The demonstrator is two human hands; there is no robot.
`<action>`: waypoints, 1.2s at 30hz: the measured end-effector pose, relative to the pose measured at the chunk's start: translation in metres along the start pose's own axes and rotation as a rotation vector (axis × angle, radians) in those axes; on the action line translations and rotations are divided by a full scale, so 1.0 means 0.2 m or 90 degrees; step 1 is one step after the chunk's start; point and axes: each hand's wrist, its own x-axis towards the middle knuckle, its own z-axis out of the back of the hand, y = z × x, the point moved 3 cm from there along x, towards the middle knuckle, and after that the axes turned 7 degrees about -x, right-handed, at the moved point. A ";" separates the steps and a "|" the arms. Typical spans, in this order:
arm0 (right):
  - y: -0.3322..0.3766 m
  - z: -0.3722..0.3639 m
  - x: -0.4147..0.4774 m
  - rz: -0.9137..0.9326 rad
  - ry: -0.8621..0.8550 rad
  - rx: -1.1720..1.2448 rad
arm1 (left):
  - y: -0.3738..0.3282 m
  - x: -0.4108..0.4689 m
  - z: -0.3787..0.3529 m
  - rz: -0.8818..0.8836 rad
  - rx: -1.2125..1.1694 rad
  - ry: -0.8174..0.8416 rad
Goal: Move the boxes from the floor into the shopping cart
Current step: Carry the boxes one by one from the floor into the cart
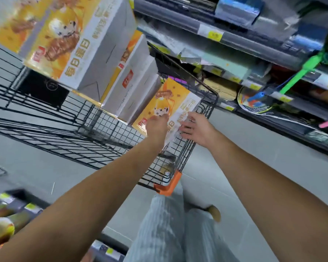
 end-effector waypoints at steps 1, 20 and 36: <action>0.01 0.04 -0.05 0.023 0.008 0.009 | -0.01 -0.05 -0.05 -0.009 -0.006 0.021; -0.68 1.86 -1.25 0.220 -0.130 0.191 | 0.90 -1.45 -1.43 -0.228 0.273 0.341; -1.59 3.19 -1.96 0.281 -0.358 0.511 | 1.97 -2.36 -2.53 -0.235 0.604 0.612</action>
